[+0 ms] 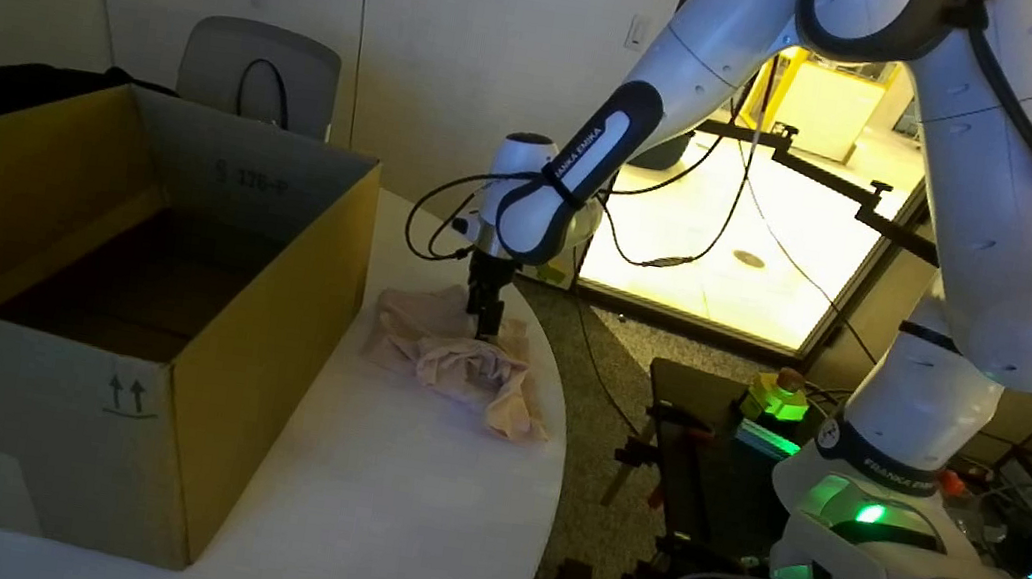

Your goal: Put the black marker on the peach towel, fold the towel then put it in the box

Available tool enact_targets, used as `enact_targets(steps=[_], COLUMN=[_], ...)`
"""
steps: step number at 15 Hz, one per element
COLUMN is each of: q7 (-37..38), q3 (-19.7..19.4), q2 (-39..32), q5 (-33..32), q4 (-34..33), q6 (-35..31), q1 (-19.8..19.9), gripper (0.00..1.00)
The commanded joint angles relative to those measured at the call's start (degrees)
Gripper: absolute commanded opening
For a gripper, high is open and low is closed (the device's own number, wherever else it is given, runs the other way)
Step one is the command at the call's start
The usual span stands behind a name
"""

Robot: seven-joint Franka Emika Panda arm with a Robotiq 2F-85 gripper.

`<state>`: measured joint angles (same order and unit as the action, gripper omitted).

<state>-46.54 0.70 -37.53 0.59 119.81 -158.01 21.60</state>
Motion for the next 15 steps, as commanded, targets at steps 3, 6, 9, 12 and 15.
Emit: enact_targets(steps=[3, 6, 9, 12, 15], q7=[-0.15, -0.68, 0.47, 2.19, 3.53], q3=[0.85, 1.41, 0.62, -0.98, -2.23], q2=[-1.88, -0.3, -0.34, -1.88, -4.22], q5=[-0.88, -0.78, -1.31, -1.92, -2.61], q4=[-3.59, -3.3, -4.44, -6.8, -9.84], q6=[-0.48, -1.39, -2.15, -1.74, -0.93], q1=[1.35, 1.86, 1.29, 0.11, -0.48], gripper=[1.0, 1.0, 1.0, 1.0, 1.0])
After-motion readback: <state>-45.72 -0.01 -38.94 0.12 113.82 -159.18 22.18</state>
